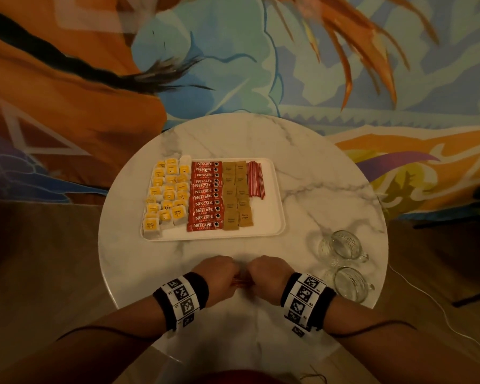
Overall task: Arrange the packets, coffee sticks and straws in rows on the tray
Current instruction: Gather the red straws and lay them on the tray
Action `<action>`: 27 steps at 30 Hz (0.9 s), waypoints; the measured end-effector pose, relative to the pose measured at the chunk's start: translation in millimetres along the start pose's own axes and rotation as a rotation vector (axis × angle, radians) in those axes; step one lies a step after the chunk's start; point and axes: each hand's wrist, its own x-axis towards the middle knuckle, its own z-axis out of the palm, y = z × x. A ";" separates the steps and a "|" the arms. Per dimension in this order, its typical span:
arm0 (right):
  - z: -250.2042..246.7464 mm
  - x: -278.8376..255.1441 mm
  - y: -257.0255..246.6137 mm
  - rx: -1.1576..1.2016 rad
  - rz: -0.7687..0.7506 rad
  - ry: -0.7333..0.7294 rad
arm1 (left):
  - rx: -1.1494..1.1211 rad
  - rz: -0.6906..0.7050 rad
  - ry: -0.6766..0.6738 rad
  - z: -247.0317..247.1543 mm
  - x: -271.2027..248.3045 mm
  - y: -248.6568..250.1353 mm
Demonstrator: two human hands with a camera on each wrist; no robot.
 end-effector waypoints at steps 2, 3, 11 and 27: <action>-0.2 0.8 -0.9 -0.008 -0.014 -0.009 | 0.016 -0.018 -0.004 -1.3 -1.4 3.6; -0.4 1.0 -1.3 -0.006 -0.022 -0.015 | 0.021 -0.025 -0.002 -0.9 -1.6 4.4; 4.7 2.3 -3.1 -0.013 -0.065 0.005 | 0.040 -0.013 -0.021 4.0 -3.2 1.5; -3.1 4.5 1.6 0.006 -0.130 0.043 | -0.081 -0.074 -0.062 2.5 -2.4 -4.4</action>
